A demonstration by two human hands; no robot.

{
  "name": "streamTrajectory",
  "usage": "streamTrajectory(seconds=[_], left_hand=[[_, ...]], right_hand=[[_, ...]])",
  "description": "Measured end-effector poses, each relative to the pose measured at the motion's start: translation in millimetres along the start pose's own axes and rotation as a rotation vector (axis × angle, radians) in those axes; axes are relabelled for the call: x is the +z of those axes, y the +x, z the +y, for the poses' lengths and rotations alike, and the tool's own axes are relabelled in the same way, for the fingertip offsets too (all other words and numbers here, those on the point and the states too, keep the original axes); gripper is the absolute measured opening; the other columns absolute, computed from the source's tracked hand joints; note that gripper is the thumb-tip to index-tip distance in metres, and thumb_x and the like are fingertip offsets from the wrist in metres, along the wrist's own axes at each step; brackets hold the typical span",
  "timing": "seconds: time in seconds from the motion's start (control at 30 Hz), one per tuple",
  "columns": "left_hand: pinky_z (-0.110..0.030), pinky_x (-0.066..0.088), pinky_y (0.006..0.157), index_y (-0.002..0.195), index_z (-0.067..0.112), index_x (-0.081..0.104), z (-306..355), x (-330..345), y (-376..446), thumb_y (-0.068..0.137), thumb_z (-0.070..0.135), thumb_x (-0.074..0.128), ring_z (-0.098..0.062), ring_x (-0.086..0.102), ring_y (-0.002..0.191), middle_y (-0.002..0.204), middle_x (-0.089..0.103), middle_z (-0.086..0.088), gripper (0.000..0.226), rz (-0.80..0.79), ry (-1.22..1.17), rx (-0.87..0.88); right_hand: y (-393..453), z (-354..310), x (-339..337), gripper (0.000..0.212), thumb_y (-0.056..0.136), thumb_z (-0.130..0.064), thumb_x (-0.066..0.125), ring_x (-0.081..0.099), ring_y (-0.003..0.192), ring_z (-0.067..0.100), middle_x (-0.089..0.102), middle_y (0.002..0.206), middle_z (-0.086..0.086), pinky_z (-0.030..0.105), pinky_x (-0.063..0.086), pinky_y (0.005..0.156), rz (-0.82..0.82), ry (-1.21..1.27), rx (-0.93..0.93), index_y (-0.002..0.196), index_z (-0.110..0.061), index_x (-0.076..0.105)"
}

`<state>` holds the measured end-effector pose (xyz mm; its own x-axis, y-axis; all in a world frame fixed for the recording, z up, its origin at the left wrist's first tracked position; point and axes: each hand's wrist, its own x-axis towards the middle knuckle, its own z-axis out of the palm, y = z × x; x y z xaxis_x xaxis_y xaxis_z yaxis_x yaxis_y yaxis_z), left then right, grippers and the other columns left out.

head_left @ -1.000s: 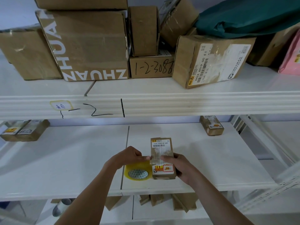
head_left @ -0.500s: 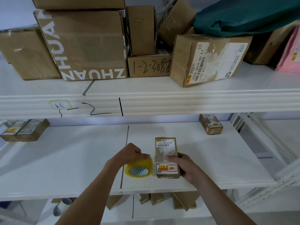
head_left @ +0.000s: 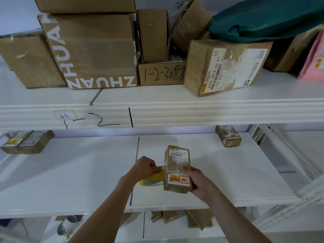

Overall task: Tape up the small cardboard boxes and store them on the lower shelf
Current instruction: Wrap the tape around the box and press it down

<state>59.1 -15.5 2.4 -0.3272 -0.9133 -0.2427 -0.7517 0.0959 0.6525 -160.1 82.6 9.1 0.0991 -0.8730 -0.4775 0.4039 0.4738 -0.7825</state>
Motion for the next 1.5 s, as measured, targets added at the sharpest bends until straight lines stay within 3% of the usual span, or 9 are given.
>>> streamTrajectory(seconds=[0.2,0.43,0.57,0.63,0.73,0.87,0.93,1.1,1.5], left_hand=[[-0.024,0.051,0.063,0.072,0.020,0.073,-3.0,5.0,-1.2,0.077,0.067,0.072,-0.009,0.065,0.066,0.071,0.070,0.004,0.048,0.072,0.004,-0.010],[-0.023,0.045,0.058,0.062,0.023,0.068,-3.7,5.7,-1.1,0.070,0.072,0.075,-0.007,0.060,0.061,0.063,0.065,0.007,0.050,0.092,0.014,-0.006],[-0.024,0.044,0.057,0.057,0.025,0.063,5.1,9.5,0.2,0.068,0.076,0.073,-0.008,0.057,0.058,0.062,0.063,0.006,0.053,0.101,0.068,0.009],[-0.023,0.045,0.056,0.059,0.026,0.064,8.2,10.5,0.9,0.070,0.075,0.072,-0.007,0.060,0.062,0.064,0.064,0.008,0.051,0.101,0.136,0.020],[-0.022,0.043,0.056,0.059,0.025,0.062,9.9,11.2,0.4,0.075,0.066,0.075,-0.011,0.064,0.066,0.064,0.063,0.010,0.046,0.095,0.162,0.020],[-0.023,0.043,0.060,0.062,0.021,0.064,9.0,5.0,-2.6,0.081,0.067,0.069,-0.009,0.055,0.059,0.061,0.058,0.006,0.050,-0.024,0.081,0.008],[-0.023,0.040,0.060,0.060,0.020,0.061,5.1,-1.8,-7.2,0.086,0.066,0.065,-0.011,0.051,0.058,0.059,0.054,0.004,0.053,-0.117,-0.045,0.001],[-0.022,0.045,0.065,0.070,0.021,0.070,-6.1,-14.7,-10.8,0.091,0.046,0.071,-0.012,0.061,0.071,0.070,0.063,0.004,0.032,-0.308,-0.116,-0.001],[-0.023,0.041,0.061,0.060,0.021,0.064,-8.7,-19.0,5.0,0.076,0.061,0.079,-0.011,0.056,0.061,0.058,0.056,0.007,0.045,-0.289,0.029,0.004]], right_hand=[[4.4,4.3,2.7,0.041,0.099,-0.037,0.059,0.069,0.112,0.037,0.069,0.125,0.020,0.049,0.061,0.080,-0.019,0.162,0.046,0.130,-0.010,0.064],[12.2,6.5,-0.3,0.041,0.098,-0.031,0.064,0.075,0.098,0.032,0.077,0.105,0.014,0.049,0.060,0.088,0.190,-0.100,-0.003,0.125,0.001,0.066],[15.3,2.9,17.4,0.066,0.086,-0.069,0.062,0.075,0.099,0.028,0.077,0.107,0.010,0.046,0.060,0.091,0.191,-0.325,0.091,0.120,-0.012,0.066],[18.6,4.4,23.7,0.077,0.075,-0.074,0.069,0.073,0.100,0.026,0.075,0.110,0.008,0.043,0.060,0.091,0.210,-0.415,0.117,0.124,-0.015,0.059],[23.2,6.3,20.5,0.071,0.067,-0.055,0.089,0.075,0.093,0.023,0.078,0.100,0.005,0.043,0.061,0.089,0.227,-0.475,0.106,0.119,-0.013,0.064],[23.7,4.3,13.9,0.053,0.067,-0.033,0.092,0.077,0.084,0.024,0.079,0.090,0.007,0.040,0.064,0.077,0.215,-0.449,0.106,0.108,-0.010,0.070],[22.9,2.4,10.5,0.055,0.067,-0.033,0.093,0.077,0.085,0.024,0.079,0.092,0.009,0.039,0.063,0.074,0.202,-0.408,0.096,0.111,-0.008,0.070],[19.8,-2.3,3.5,0.064,0.065,-0.040,0.094,0.076,0.095,0.030,0.078,0.100,0.012,0.049,0.060,0.090,0.155,-0.400,0.105,0.113,-0.005,0.070],[22.3,-2.5,0.5,0.051,0.073,-0.029,0.090,0.076,0.091,0.029,0.078,0.097,0.013,0.046,0.062,0.083,0.169,-0.420,0.097,0.113,-0.003,0.070]])
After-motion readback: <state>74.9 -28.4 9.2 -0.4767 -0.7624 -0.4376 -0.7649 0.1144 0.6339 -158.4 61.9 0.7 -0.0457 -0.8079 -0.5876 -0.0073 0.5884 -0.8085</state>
